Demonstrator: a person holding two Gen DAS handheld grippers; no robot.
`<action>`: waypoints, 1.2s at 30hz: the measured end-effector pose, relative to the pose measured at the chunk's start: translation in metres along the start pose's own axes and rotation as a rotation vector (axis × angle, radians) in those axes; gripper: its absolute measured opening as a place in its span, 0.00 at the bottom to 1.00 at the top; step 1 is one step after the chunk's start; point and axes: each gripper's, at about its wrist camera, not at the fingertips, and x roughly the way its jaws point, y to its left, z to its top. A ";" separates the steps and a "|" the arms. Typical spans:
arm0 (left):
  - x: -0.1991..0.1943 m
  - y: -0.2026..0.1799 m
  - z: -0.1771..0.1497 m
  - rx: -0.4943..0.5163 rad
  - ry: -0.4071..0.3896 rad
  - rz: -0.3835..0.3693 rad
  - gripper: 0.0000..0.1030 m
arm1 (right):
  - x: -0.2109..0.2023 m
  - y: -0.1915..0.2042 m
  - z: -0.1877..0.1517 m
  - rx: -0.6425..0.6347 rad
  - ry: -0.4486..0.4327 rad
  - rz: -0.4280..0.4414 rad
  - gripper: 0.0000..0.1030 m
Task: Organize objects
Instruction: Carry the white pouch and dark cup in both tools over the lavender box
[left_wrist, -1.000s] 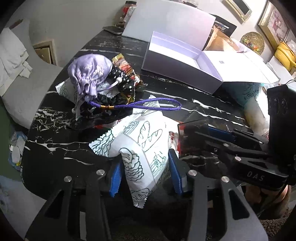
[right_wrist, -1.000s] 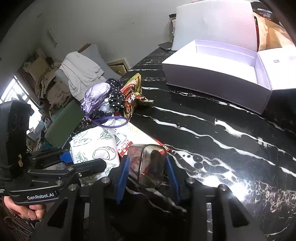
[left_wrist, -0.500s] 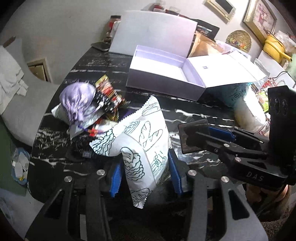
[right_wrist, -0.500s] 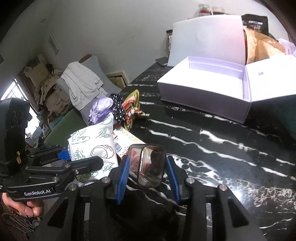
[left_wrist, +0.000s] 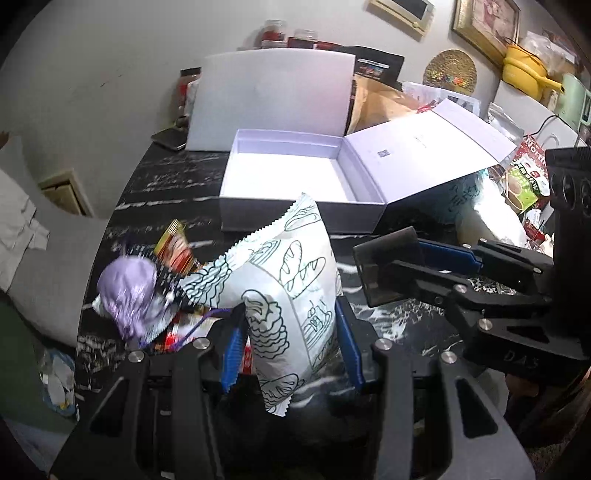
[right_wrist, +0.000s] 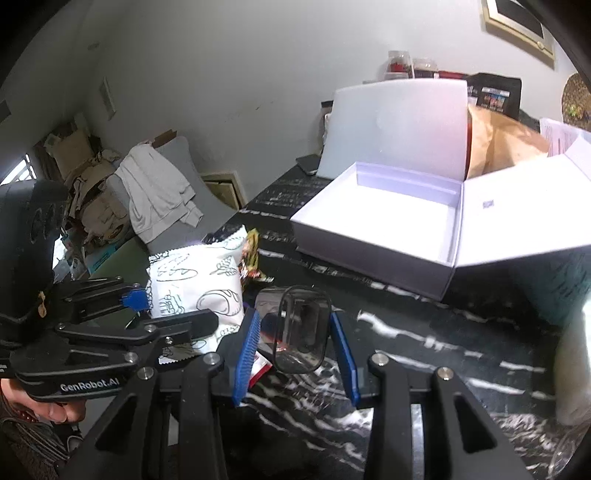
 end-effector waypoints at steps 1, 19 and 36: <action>0.002 -0.003 0.006 0.010 0.000 -0.006 0.42 | 0.000 -0.002 0.002 0.000 0.000 -0.003 0.39; 0.067 -0.030 0.128 0.147 -0.013 -0.037 0.40 | 0.006 -0.052 0.073 0.003 -0.054 -0.086 0.38; 0.174 -0.030 0.239 0.243 0.043 -0.005 0.40 | 0.070 -0.121 0.143 0.064 -0.053 -0.170 0.38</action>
